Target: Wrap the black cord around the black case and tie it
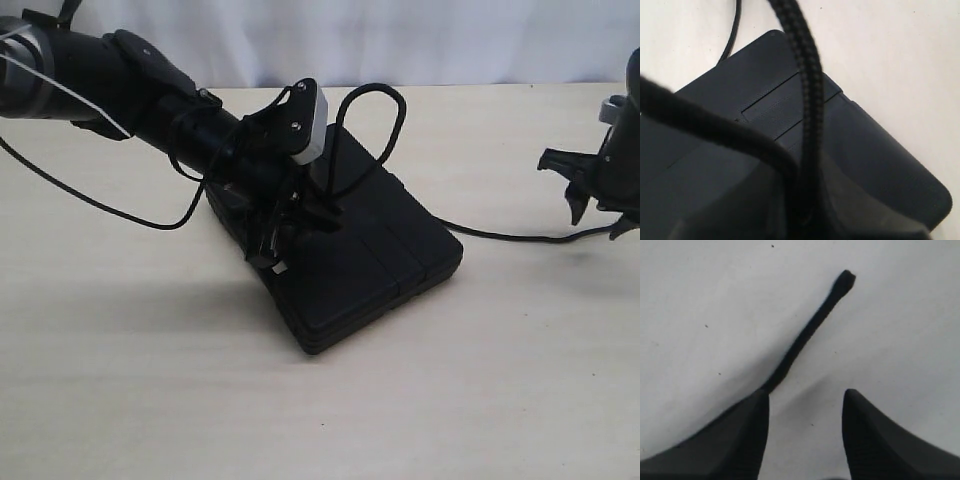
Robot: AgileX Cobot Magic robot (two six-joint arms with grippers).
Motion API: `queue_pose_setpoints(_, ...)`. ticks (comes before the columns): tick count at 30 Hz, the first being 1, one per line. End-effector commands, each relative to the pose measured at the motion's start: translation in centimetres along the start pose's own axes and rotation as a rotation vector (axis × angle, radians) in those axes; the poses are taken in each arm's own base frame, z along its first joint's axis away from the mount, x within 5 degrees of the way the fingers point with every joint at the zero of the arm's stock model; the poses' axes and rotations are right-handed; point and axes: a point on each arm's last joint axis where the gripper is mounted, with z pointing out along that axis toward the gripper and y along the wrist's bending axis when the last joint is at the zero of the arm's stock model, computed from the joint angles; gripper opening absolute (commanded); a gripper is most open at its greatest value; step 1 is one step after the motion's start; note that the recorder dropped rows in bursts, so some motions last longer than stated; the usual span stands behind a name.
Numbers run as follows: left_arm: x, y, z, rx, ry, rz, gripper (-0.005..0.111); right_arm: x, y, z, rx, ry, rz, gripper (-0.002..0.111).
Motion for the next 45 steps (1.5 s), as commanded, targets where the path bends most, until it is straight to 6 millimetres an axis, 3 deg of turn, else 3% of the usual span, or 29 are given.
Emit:
queue_pose_setpoints(1, 0.0, -0.1, -0.1, 0.005, -0.008, -0.002, 0.0, -0.2, 0.5, 1.7, -0.027, -0.016, 0.12, 0.044)
queue_pose_setpoints(9, -0.1, -0.2, -0.1, 0.011, -0.011, -0.002, 0.0, 0.2, 1.0, 4.7, -0.019, 0.011, 0.14, 0.043)
queue_pose_setpoints(11, -0.1, -0.2, -0.1, 0.011, -0.011, -0.002, 0.0, 0.1, 1.3, 5.0, -0.051, 0.002, 0.097, 0.037)
queue_pose_setpoints(13, -0.1, -0.2, -0.1, 0.011, -0.011, -0.002, 0.0, 0.1, 2.1, 4.9, -0.134, -0.005, 0.021, 0.019)
queue_pose_setpoints(14, -0.1, -0.2, -0.1, 0.011, -0.012, -0.003, 0.0, -0.1, 2.8, 4.2, -0.223, -0.018, -0.046, 0.005)
queue_pose_setpoints(17, 0.0, 0.0, -0.1, -0.005, -0.007, -0.005, 0.0, -0.6, 3.3, 1.5, -0.334, -0.092, -0.165, 0.004)
queue_pose_setpoints(19, 0.0, 0.1, -0.1, -0.021, -0.001, -0.007, 0.0, -1.0, 3.1, -1.8, -0.363, -0.175, -0.323, 0.004)
queue_pose_setpoints(20, 0.0, 0.2, -0.1, -0.023, -0.004, -0.01, 0.0, -0.6, 3.0, -3.7, -0.364, -0.226, -0.495, 0.004)
queue_pose_setpoints(24, -0.3, 0.3, -0.1, -0.041, -0.033, -0.043, 0.0, 3.8, 3.4, -7.6, -0.433, -0.51, -0.845, 0.004)
queue_pose_setpoints(29, -0.3, 0.3, -0.1, -0.04, -0.033, -0.051, 0.0, 7.5, 3.5, -10.1, -0.444, -0.886, -0.944, 0.004)
queue_pose_setpoints(33, -0.3, 0.5, -0.4, -0.04, -0.073, -0.113, 0.0, 8.3, 3.6, -10.3, -0.384, -0.948, -1.117, 0.004)
queue_pose_setpoints(37, 0.4, 0.9, -2.9, 0.037, -0.249, -0.136, 0.0, 8.7, 3.7, -10.1, -0.403, -0.884, -1.12, 0.004)
queue_pose_setpoints(42, 1.4, 1.3, -5.2, 0.082, -0.381, -0.148, 0.0, 11.0, 4.7, -9.9, -0.332, -0.939, -1.454, 0.004)
queue_pose_setpoints(45, 2.6, 1.5, -4.9, 0.081, -0.382, -0.16, 0.0, 12.5, 5.7, -10.2, -0.335, -1.02, -1.551, 0.004)
